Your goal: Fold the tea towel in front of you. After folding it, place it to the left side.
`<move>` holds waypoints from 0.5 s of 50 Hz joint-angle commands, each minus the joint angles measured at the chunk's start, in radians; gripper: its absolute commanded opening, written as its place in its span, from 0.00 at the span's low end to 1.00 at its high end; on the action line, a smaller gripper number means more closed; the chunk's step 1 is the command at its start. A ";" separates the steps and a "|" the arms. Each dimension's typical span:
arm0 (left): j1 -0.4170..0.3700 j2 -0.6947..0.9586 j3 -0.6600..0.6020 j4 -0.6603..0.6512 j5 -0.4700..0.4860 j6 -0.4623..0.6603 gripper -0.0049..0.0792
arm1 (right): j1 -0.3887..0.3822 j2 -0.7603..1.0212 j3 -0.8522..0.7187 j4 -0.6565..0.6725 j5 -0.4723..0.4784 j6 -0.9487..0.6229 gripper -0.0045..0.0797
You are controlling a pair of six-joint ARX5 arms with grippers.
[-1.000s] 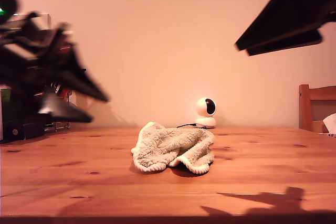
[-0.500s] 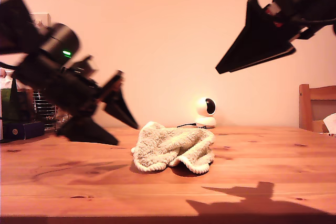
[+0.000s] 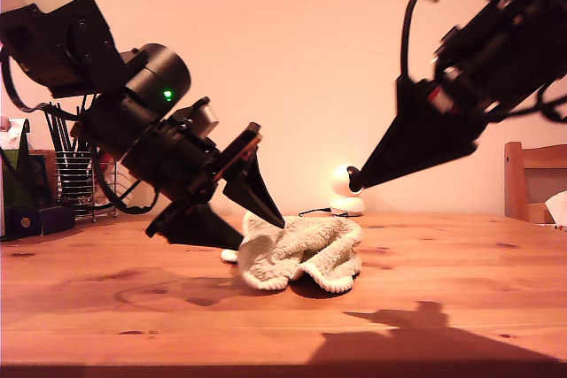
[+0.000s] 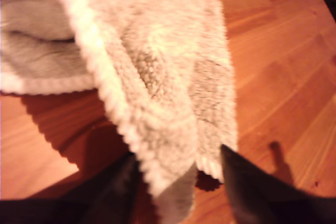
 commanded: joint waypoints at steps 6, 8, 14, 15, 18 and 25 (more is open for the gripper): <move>-0.001 0.021 0.003 0.007 0.042 0.008 0.03 | 0.025 0.093 0.011 0.095 0.056 -0.065 0.53; 0.000 0.021 0.008 0.004 0.059 0.008 0.04 | 0.030 0.114 0.011 0.110 0.074 -0.081 0.53; 0.005 0.002 0.023 -0.012 0.117 -0.006 0.04 | 0.031 0.162 0.011 0.138 0.114 -0.103 0.53; 0.005 -0.003 0.025 -0.013 0.123 -0.019 0.04 | 0.031 0.170 0.011 0.145 0.121 -0.103 0.53; 0.005 -0.025 0.029 -0.024 0.138 -0.020 0.04 | 0.031 0.187 0.011 0.171 0.130 -0.102 0.53; 0.005 -0.091 0.032 -0.033 0.165 -0.030 0.04 | 0.031 0.217 0.011 0.217 0.130 -0.096 0.53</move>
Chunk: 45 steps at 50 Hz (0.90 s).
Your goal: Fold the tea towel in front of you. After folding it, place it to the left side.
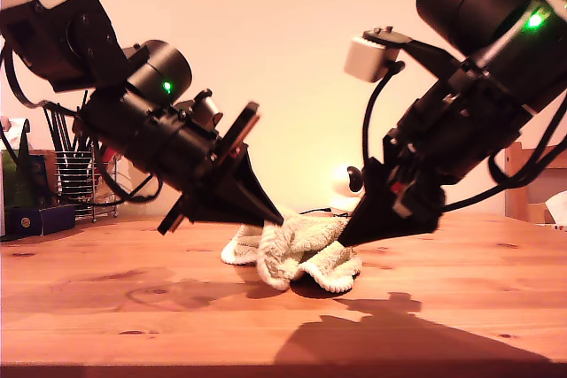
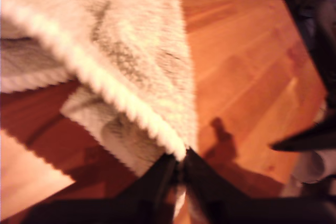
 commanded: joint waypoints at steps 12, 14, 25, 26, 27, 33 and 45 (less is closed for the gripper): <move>0.002 -0.152 0.016 0.009 0.031 -0.044 0.04 | 0.018 0.069 0.011 0.100 -0.001 0.068 0.53; 0.002 -0.158 0.016 0.008 0.037 -0.048 0.04 | 0.026 0.079 0.011 0.127 -0.002 0.085 0.53; 0.002 -0.178 0.018 0.012 0.057 -0.081 0.04 | 0.064 0.154 0.011 0.212 -0.004 0.137 0.53; 0.002 -0.179 0.018 0.011 0.057 -0.084 0.04 | 0.070 0.164 0.011 0.222 -0.004 0.137 0.53; 0.002 -0.182 0.018 0.010 0.057 -0.084 0.04 | 0.073 0.174 0.011 0.233 -0.003 0.137 0.53; 0.002 -0.184 0.019 0.008 0.058 -0.094 0.04 | 0.082 0.225 0.013 0.312 0.000 0.168 0.53; 0.002 -0.190 0.031 0.010 0.081 -0.116 0.04 | 0.078 0.230 0.031 0.401 0.051 0.426 0.54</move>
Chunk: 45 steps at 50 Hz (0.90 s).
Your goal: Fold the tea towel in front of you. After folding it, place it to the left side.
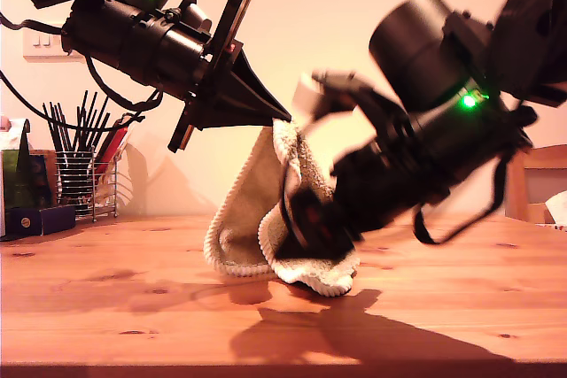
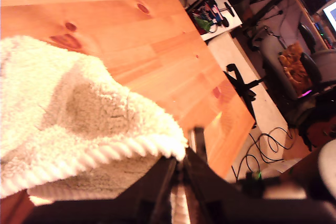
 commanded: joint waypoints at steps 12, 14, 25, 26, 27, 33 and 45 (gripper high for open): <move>0.008 -0.011 0.029 0.006 0.008 -0.029 0.04 | -0.001 -0.022 0.118 0.008 0.007 0.312 0.54; 0.010 -0.011 0.032 0.006 0.007 -0.029 0.04 | -0.001 -0.022 0.142 0.003 0.005 0.327 0.54; 0.023 -0.014 0.050 0.010 0.035 -0.089 0.04 | -0.002 -0.022 0.226 -0.083 0.016 0.339 0.46; 0.025 -0.016 0.055 0.010 0.040 -0.089 0.04 | -0.002 -0.022 0.229 -0.093 0.021 0.333 0.46; 0.027 -0.017 0.060 0.010 0.043 -0.096 0.04 | -0.002 -0.022 0.229 -0.094 0.029 0.324 0.45; 0.030 -0.036 0.098 0.006 0.064 -0.105 0.04 | -0.002 -0.022 0.229 -0.119 0.077 0.288 0.45; 0.031 -0.063 0.184 -0.043 0.084 -0.105 0.04 | -0.003 -0.022 0.229 -0.125 0.122 0.272 0.44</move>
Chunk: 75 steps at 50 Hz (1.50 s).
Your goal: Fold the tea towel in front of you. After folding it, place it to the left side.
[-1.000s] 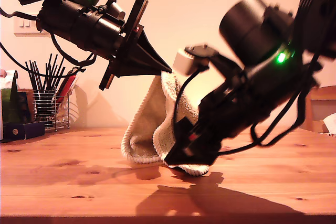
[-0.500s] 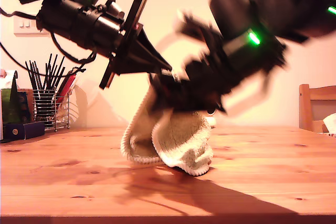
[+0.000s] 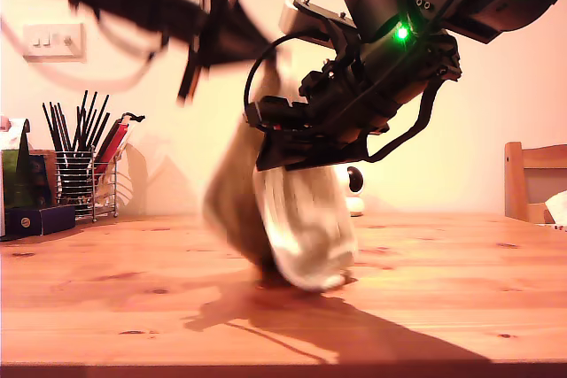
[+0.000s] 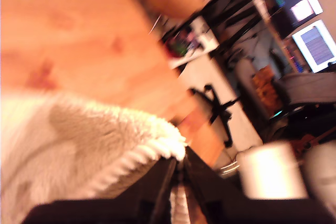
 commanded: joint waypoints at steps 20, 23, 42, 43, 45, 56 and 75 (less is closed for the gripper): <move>0.001 -0.023 0.095 0.000 0.017 -0.034 0.04 | 0.029 -0.007 -0.003 0.023 0.000 0.024 0.46; 0.000 -0.023 0.097 0.001 0.017 -0.056 0.04 | 0.043 -0.007 -0.003 0.038 0.001 0.024 0.47; -0.037 -0.031 0.098 0.010 0.072 -0.169 0.04 | 0.072 -0.007 -0.003 0.123 0.087 0.024 0.48; -0.038 -0.033 0.098 0.011 0.072 -0.169 0.04 | 0.072 -0.007 -0.003 0.122 0.099 0.024 0.48; -0.040 -0.037 0.099 0.014 0.072 -0.182 0.04 | 0.072 -0.007 -0.003 0.122 0.114 0.024 0.48; -0.042 -0.069 0.100 0.013 0.070 -0.212 0.04 | 0.072 -0.007 -0.003 0.117 0.156 0.026 0.46; -0.042 -0.106 0.103 0.015 0.063 -0.223 0.04 | 0.072 -0.007 -0.003 0.130 0.192 0.024 0.20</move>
